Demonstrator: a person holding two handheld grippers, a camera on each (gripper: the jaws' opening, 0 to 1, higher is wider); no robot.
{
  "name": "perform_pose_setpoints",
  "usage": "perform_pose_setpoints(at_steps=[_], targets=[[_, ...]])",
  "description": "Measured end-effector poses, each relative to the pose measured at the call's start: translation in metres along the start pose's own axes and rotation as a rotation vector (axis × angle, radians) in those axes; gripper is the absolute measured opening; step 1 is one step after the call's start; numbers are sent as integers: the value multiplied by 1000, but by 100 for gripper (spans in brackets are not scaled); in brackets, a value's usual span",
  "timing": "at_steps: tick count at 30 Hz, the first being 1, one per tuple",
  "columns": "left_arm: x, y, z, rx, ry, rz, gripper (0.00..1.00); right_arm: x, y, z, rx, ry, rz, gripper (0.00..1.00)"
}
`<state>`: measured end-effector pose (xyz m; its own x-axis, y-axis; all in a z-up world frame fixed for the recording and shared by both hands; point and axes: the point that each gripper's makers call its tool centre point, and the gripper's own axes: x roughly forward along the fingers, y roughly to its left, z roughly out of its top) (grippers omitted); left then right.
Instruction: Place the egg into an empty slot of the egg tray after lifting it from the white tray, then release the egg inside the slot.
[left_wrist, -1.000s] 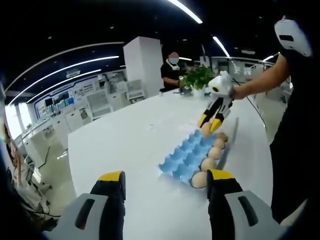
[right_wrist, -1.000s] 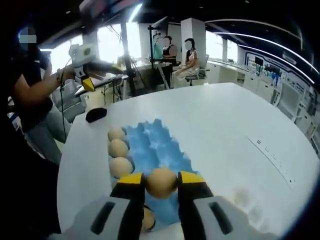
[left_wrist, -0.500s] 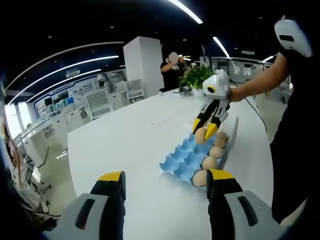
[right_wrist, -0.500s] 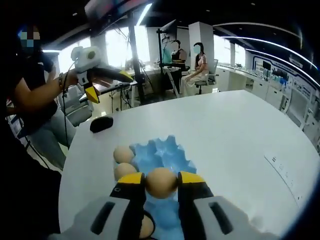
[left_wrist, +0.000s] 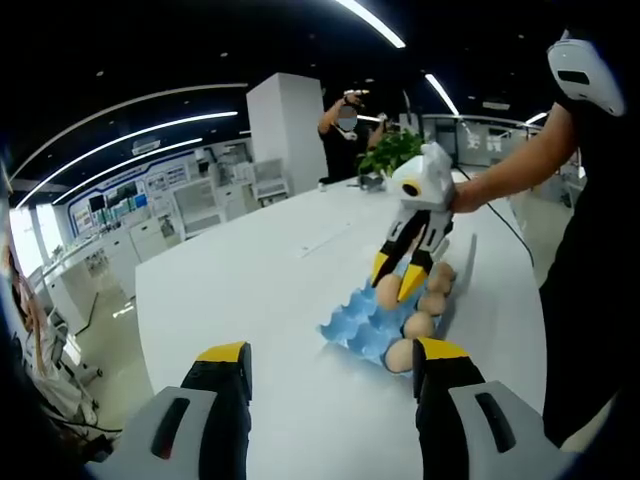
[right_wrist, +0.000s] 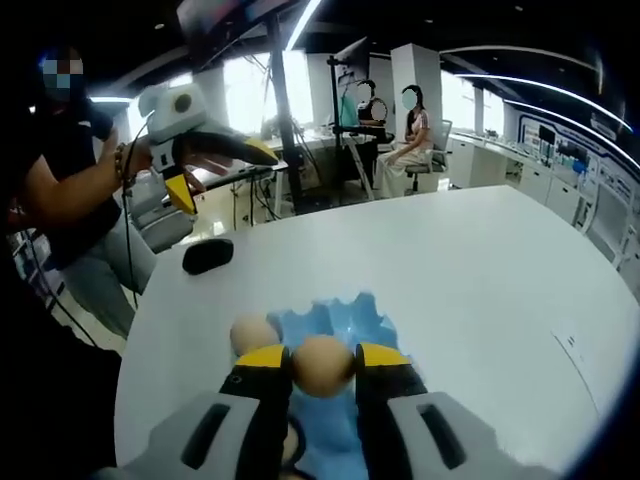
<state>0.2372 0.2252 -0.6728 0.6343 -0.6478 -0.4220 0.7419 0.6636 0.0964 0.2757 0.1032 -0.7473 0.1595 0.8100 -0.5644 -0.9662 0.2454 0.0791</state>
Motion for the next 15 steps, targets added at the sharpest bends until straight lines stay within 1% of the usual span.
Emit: perform_pose_setpoints(at_steps=[15], targets=[[-2, 3, -3, -3, 4, 2, 66, 30, 6, 14, -19, -13, 15, 25]])
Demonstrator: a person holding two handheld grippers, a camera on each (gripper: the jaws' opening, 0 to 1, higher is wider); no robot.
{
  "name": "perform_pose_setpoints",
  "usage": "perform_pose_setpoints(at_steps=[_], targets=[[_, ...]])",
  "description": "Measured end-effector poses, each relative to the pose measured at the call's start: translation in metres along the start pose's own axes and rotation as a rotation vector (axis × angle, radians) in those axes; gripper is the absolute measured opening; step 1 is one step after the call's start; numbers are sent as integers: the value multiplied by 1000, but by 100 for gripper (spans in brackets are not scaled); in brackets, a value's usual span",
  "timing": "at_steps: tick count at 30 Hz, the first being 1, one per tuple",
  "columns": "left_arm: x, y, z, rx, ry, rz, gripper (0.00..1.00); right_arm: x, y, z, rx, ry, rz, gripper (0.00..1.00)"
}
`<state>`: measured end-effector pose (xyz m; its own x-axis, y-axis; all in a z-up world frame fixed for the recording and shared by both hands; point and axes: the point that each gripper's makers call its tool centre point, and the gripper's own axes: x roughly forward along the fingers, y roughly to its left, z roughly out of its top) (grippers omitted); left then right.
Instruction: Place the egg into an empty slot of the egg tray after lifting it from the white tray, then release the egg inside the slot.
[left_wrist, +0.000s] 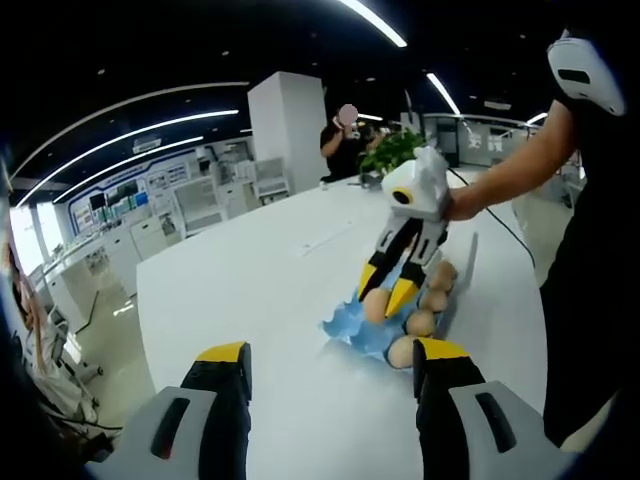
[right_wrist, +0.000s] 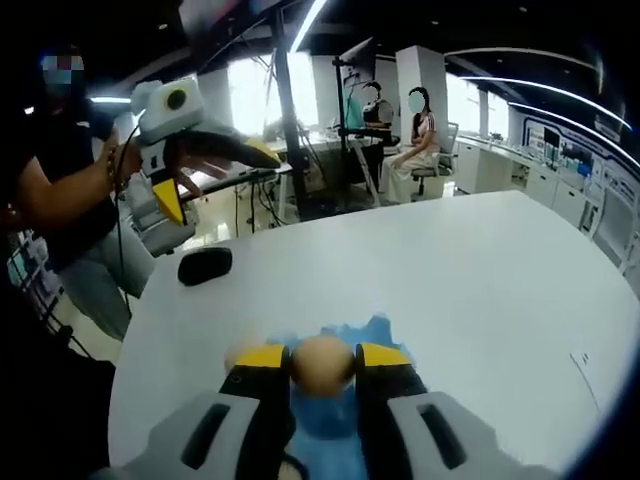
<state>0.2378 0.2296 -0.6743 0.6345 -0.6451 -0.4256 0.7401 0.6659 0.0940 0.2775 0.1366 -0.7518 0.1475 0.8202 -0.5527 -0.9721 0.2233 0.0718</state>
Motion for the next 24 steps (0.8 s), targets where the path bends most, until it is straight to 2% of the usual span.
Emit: perform_pose_setpoints(at_steps=[10, 20, 24], targets=[[-5, 2, 0, -1, 1, 7, 66, 22, 7, -9, -30, 45, 19, 25], [-4, 5, -1, -3, -3, 7, 65, 33, 7, -18, -32, 79, 19, 26], [-4, 5, 0, -2, -1, 7, 65, 33, 6, -17, -25, 73, 23, 26]])
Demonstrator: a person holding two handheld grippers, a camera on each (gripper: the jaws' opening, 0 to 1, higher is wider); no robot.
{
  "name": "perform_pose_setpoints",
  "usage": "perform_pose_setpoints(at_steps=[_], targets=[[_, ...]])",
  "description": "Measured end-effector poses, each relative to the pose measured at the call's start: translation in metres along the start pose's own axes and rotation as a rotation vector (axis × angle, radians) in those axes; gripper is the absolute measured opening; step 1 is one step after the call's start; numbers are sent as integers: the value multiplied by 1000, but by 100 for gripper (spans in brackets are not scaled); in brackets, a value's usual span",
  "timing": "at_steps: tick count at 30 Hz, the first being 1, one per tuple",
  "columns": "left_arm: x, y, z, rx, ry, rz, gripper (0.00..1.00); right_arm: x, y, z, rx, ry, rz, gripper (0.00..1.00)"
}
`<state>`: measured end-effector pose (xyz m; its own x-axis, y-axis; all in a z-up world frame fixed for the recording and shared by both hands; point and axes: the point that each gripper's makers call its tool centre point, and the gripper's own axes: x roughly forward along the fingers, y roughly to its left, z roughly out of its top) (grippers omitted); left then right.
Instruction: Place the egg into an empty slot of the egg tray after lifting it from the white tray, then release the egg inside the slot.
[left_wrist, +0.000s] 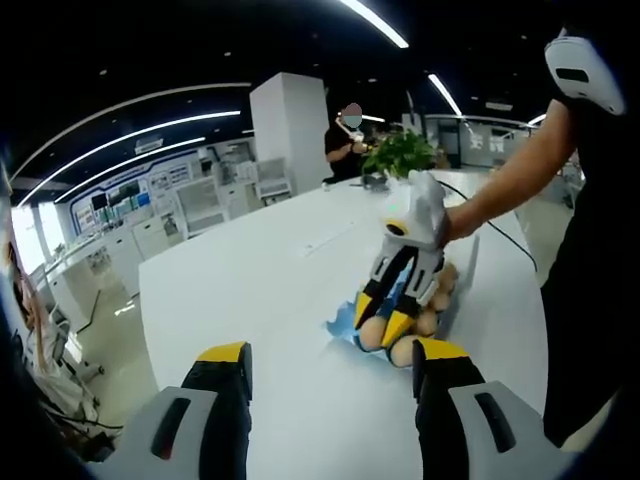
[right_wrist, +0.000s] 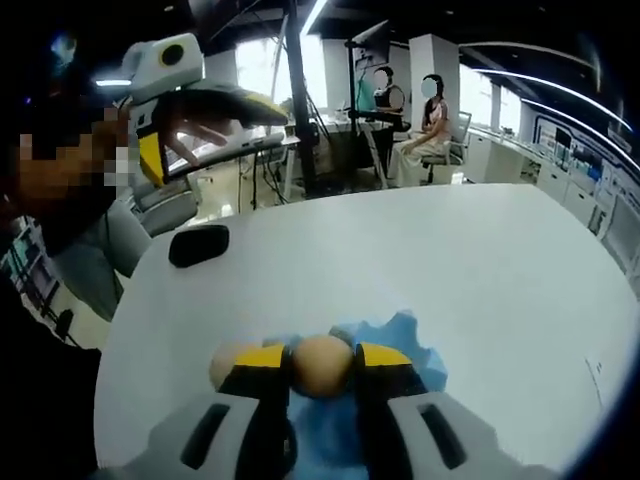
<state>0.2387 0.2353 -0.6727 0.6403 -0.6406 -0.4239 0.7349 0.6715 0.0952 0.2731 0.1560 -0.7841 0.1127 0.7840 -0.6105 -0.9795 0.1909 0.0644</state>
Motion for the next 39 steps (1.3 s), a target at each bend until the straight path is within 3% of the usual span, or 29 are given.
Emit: perform_pose_setpoints(at_steps=[20, 39], targets=[[2, 0, 2, 6, 0, 1, 65, 0, 2, -3, -117, 10, -12, 27], [0, -3, 4, 13, 2, 7, 65, -13, 3, -4, -112, -26, -47, 27]])
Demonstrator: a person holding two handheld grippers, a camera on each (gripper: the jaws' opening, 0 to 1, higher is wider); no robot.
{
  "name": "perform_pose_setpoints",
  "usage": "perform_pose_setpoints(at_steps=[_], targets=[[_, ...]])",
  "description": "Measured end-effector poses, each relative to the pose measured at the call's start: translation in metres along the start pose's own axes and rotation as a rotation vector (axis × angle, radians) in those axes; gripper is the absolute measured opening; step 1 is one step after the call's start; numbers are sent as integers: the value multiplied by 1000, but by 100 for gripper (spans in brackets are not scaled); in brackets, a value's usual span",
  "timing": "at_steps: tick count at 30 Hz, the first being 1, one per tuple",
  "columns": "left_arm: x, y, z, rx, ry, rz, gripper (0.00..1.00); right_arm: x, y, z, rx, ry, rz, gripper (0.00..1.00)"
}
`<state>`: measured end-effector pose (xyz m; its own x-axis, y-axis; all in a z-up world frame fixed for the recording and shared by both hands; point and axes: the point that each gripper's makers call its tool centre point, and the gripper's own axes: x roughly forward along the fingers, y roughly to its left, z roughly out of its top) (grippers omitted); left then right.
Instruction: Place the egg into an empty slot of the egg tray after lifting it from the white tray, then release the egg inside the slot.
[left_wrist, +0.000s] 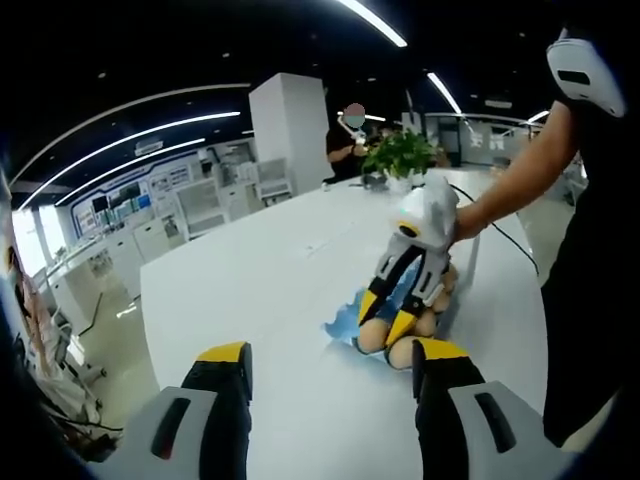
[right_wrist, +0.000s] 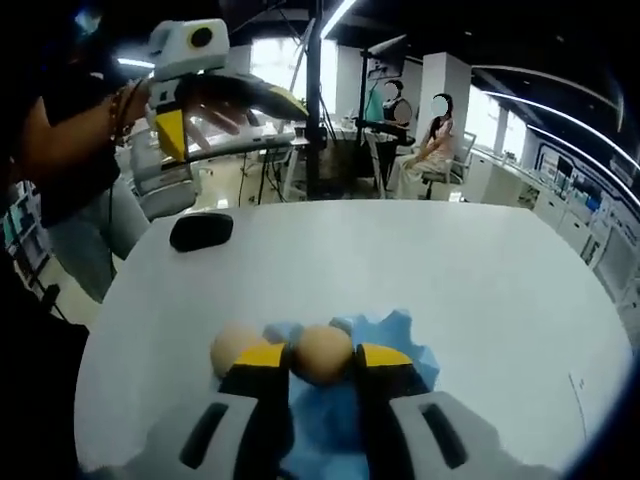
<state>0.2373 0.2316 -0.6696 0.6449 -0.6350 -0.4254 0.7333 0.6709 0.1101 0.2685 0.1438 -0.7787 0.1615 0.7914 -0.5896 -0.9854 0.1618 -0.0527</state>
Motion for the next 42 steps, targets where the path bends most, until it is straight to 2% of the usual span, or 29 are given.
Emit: perform_pose_setpoints(at_steps=[9, 14, 33, 42], targets=[[2, -1, 4, 4, -8, -4, 65, -21, 0, 3, 8, -38, -16, 26], [4, -3, 5, 5, -6, -8, 65, -39, -7, 2, 30, -70, -53, 26], [10, -7, 8, 7, -9, -14, 65, -77, -18, -20, 101, -91, -122, 26], [12, -8, 9, 9, -9, -18, 65, -93, -24, -36, 119, -74, -156, 25]])
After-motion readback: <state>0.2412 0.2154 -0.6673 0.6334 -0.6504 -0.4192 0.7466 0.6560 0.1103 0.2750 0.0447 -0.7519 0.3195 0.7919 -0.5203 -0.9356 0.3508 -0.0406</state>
